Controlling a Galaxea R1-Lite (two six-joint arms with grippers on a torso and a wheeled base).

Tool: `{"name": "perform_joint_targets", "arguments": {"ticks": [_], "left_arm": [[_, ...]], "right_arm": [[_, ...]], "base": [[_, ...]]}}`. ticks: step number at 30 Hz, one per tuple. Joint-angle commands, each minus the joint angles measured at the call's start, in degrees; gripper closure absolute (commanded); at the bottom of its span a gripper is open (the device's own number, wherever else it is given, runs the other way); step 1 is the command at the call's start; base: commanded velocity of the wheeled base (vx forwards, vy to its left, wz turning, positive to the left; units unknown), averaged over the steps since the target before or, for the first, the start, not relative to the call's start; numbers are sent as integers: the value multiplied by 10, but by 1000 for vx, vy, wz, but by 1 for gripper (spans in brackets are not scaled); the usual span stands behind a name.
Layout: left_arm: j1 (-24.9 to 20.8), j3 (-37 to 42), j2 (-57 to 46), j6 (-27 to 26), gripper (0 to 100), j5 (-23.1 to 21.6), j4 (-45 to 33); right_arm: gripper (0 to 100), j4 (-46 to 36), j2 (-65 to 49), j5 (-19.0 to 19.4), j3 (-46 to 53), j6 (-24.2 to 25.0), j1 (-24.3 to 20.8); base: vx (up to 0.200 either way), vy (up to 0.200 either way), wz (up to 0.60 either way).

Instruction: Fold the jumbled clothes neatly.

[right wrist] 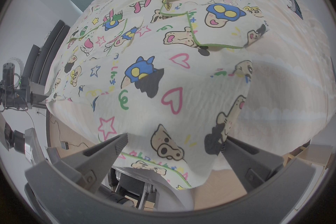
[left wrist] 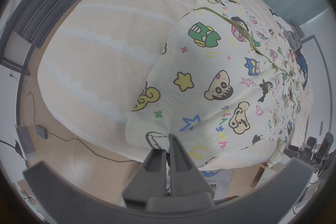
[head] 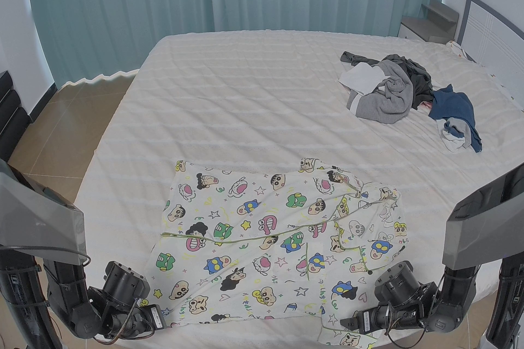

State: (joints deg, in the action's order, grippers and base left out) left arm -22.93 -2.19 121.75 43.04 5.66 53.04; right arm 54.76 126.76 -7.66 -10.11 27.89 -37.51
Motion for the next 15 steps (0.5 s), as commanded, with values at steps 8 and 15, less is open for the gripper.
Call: {"name": "perform_joint_targets", "arguments": {"ticks": [8,15], "left_arm": [[0,0,1,0,100,0,0],[0,3,2,-2,100,0,0]], "right_arm": [[100,0,20,0,-22,30,3],[100,-4,9,-6,-14,25,2]], "base": [[0,0,0],[0,0,0]]}}
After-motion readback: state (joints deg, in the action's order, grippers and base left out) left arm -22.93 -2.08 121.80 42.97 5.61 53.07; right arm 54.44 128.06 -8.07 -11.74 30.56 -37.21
